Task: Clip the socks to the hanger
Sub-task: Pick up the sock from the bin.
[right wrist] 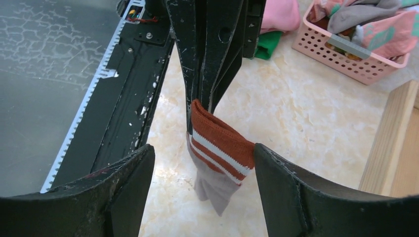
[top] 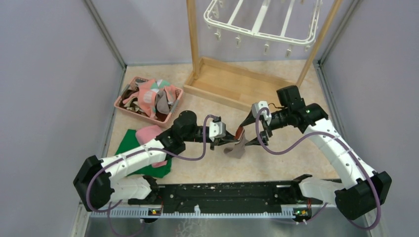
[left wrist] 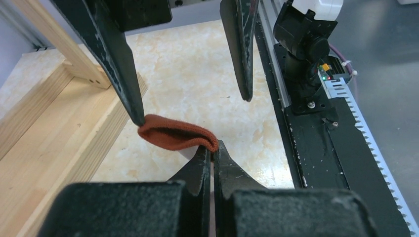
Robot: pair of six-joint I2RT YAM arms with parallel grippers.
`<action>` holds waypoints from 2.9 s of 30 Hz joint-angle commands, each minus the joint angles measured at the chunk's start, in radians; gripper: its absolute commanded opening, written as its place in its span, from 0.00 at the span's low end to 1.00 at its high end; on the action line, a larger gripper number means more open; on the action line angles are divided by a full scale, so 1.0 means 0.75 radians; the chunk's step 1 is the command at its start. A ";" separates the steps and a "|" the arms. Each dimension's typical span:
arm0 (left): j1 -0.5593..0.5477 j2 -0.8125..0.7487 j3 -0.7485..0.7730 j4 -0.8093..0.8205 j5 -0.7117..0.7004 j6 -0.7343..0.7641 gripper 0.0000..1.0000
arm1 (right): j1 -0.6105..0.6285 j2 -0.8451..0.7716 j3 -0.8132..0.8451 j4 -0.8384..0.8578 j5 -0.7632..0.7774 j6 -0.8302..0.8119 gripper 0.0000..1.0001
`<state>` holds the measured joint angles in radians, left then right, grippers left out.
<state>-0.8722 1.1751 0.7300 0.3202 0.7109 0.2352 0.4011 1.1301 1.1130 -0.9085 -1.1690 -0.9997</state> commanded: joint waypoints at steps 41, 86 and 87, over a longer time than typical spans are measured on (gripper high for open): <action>-0.003 -0.019 0.112 -0.028 -0.256 -0.074 0.00 | 0.091 -0.099 -0.048 0.257 0.232 0.221 0.25; -0.020 0.368 -0.376 1.758 -0.359 -0.547 0.54 | 0.054 -0.145 -0.062 0.409 0.236 0.440 0.00; -0.021 0.379 -0.373 1.762 -0.352 -0.550 0.54 | 0.054 -0.145 -0.062 0.409 0.235 0.441 0.00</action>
<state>-0.8810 1.4288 0.4103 1.4670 0.4141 -0.1459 0.4465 1.0340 1.0279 -0.6197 -0.9592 -0.6746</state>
